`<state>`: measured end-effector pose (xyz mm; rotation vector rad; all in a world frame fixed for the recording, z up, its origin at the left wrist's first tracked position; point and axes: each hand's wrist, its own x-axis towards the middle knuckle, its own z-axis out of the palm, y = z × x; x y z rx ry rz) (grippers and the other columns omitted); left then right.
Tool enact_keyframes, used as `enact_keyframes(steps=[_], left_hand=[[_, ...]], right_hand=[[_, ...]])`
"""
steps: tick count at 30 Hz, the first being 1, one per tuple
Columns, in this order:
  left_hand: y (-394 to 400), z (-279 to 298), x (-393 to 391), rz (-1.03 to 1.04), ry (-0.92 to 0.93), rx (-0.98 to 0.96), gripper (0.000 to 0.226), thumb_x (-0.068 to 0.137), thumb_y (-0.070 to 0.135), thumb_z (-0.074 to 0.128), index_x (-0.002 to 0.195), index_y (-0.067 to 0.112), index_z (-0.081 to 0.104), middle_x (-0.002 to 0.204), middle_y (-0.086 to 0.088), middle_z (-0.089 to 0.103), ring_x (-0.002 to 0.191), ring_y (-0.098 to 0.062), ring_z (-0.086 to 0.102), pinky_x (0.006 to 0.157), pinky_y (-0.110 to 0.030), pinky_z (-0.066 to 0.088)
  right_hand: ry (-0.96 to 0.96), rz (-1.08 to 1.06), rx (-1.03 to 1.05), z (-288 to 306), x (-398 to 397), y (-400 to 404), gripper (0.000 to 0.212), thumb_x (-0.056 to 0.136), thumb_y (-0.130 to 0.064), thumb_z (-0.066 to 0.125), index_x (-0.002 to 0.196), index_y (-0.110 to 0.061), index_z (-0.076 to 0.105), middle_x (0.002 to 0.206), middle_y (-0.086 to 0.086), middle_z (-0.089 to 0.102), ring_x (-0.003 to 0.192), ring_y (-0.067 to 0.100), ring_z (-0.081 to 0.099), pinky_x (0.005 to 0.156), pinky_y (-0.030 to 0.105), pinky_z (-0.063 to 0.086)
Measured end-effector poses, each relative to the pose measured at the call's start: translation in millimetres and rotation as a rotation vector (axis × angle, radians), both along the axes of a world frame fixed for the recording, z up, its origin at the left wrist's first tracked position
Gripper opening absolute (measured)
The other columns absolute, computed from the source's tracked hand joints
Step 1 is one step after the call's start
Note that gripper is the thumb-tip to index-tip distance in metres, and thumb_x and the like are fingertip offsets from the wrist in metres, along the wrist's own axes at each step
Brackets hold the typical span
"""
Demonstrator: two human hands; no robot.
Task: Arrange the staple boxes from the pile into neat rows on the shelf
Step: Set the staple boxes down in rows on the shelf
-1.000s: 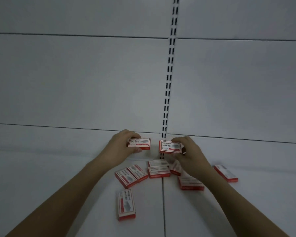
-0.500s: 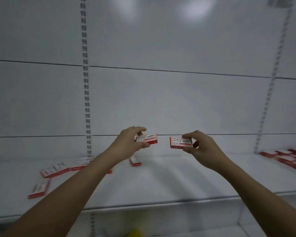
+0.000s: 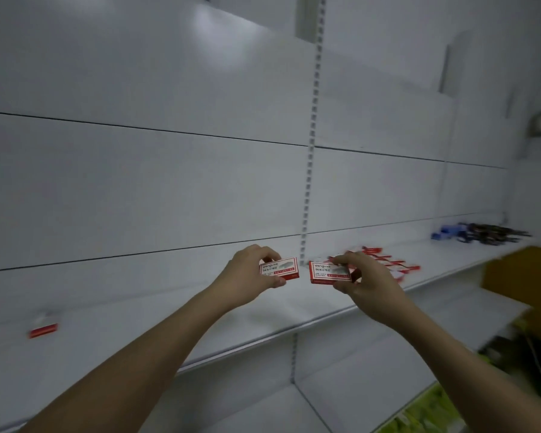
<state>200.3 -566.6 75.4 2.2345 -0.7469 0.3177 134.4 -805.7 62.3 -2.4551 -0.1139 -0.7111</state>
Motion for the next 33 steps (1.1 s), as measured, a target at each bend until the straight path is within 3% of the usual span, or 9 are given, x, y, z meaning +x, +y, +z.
enact_keyframes(steps=[4,9,13,16,20,28,33], left_hand=[[-79.2,-0.4,24.4,-0.112,0.071,-0.038,0.034,0.073,0.029,0.081,0.103,0.028,0.065,0.102,0.012,0.061,0.071,-0.008,0.067,0.059,-0.016,0.051],[-168.3,-5.5,80.4,-0.181,0.108,-0.028,0.036,0.073,0.027,0.081,0.105,0.024,0.064,0.104,0.008,0.063,0.073,-0.010,0.066,0.059,-0.019,0.051],[-232.3,-13.1,140.6,-0.189,0.115,-0.014,0.040,0.072,0.025,0.082,0.108,0.023,0.064,0.108,0.004,0.061,0.079,-0.013,0.066,0.068,-0.028,0.057],[-269.8,-16.8,179.4,-0.172,0.119,0.018,0.042,0.071,0.026,0.082,0.109,0.023,0.064,0.108,0.004,0.059,0.079,-0.014,0.064,0.061,-0.026,0.055],[-305.8,-16.9,230.5,-0.138,0.064,0.064,0.039,0.070,0.027,0.083,0.105,0.024,0.066,0.105,0.006,0.061,0.085,-0.010,0.058,0.072,-0.026,0.051],[-371.3,-18.3,304.2,-0.030,0.060,0.135,0.037,0.069,0.036,0.082,0.101,0.030,0.065,0.091,0.016,0.053,0.078,-0.003,0.053,0.057,-0.016,0.038],[-408.7,-34.0,330.7,0.039,0.053,0.205,0.036,0.071,0.037,0.080,0.102,0.024,0.067,0.095,0.013,0.059,0.080,-0.004,0.055,0.064,-0.017,0.043]], right_hand=[[0.020,-0.073,0.016,-13.7,6.8,-64.9,0.042,0.083,-0.015,0.071,0.122,-0.024,0.058,0.111,-0.011,0.056,0.081,0.000,0.056,0.063,0.007,0.042],[0.073,-0.163,-0.006,-18.1,34.3,-148.9,0.041,0.085,-0.016,0.070,0.122,-0.025,0.056,0.109,-0.014,0.053,0.083,0.002,0.057,0.064,0.009,0.046],[0.101,-0.232,-0.056,-15.5,73.7,-215.9,0.040,0.085,-0.018,0.069,0.122,-0.025,0.057,0.110,-0.013,0.055,0.083,0.000,0.056,0.062,0.009,0.046],[0.130,-0.273,-0.061,-13.4,109.5,-258.4,0.040,0.086,-0.017,0.068,0.123,-0.024,0.057,0.116,-0.008,0.057,0.083,0.002,0.057,0.065,0.012,0.047],[0.135,-0.309,-0.026,-17.7,160.2,-301.4,0.040,0.086,-0.019,0.068,0.123,-0.025,0.056,0.116,-0.009,0.056,0.081,0.003,0.056,0.058,0.011,0.043],[0.152,-0.250,0.017,-35.8,258.4,-376.7,0.039,0.086,-0.018,0.068,0.122,-0.026,0.056,0.113,-0.010,0.054,0.079,0.004,0.057,0.054,0.011,0.044],[0.131,-0.122,0.011,-46.1,328.3,-423.6,0.037,0.085,-0.019,0.070,0.119,-0.028,0.058,0.110,-0.012,0.057,0.078,0.001,0.059,0.056,0.011,0.041]])
